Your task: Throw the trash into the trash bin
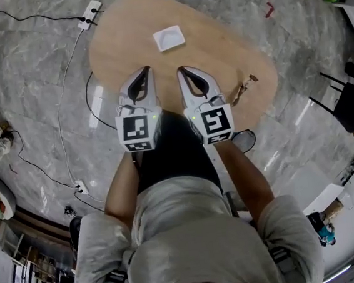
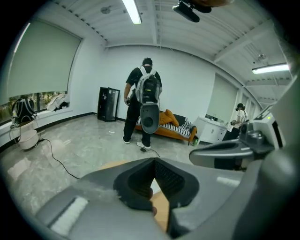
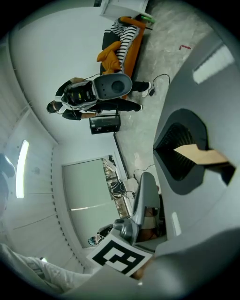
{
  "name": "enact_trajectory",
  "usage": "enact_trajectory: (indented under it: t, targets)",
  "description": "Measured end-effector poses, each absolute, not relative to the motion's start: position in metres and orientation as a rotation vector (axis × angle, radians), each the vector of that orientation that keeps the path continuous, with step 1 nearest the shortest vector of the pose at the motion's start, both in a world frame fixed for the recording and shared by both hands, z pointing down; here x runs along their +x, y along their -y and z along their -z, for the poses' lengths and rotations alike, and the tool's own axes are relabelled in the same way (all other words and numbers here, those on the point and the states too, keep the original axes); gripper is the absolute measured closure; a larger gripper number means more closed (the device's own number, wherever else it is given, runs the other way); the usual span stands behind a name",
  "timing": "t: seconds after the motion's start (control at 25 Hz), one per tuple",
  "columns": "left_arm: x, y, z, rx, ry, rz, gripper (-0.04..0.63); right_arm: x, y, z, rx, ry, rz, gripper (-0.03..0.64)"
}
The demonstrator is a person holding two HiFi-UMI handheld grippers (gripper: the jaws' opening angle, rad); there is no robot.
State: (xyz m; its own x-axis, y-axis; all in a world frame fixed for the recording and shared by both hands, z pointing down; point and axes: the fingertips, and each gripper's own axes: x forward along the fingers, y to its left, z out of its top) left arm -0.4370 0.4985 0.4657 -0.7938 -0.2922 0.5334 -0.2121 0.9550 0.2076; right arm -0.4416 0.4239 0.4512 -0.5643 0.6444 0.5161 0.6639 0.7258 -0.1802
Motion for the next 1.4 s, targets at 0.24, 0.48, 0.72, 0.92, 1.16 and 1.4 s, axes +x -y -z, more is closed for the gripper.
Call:
enact_trajectory:
  t: [0.24, 0.48, 0.72, 0.92, 1.16, 1.4]
  targets:
    - [-0.443, -0.493, -0.537, 0.471, 2.434, 0.148, 0.578, -0.459, -0.438, -0.514, -0.982, 2.306, 0.025, 0.609]
    - [-0.446, -0.484, -0.603, 0.479, 2.389, 0.214, 0.578, -0.455, -0.439, -0.588, -1.022, 2.22, 0.166, 0.609]
    - [-0.435, -0.481, -0.663, 0.496, 2.288, 0.204, 0.578, -0.468, -0.439, -0.636, -1.074, 2.151, 0.467, 0.609]
    - [-0.426, -0.488, -0.69, 0.479, 2.224, 0.192, 0.578, -0.467, -0.436, -0.67, -1.216, 1.919, 0.989, 0.609]
    - [-0.437, -0.487, -0.723, 0.527, 2.187, 0.15, 0.578, -0.47, -0.438, -0.707, -1.279, 1.708, 1.188, 0.606]
    - [-0.437, -0.499, -0.743, 0.512, 2.145, 0.163, 0.578, -0.469, -0.437, -0.744, -1.313, 1.502, 1.379, 0.498]
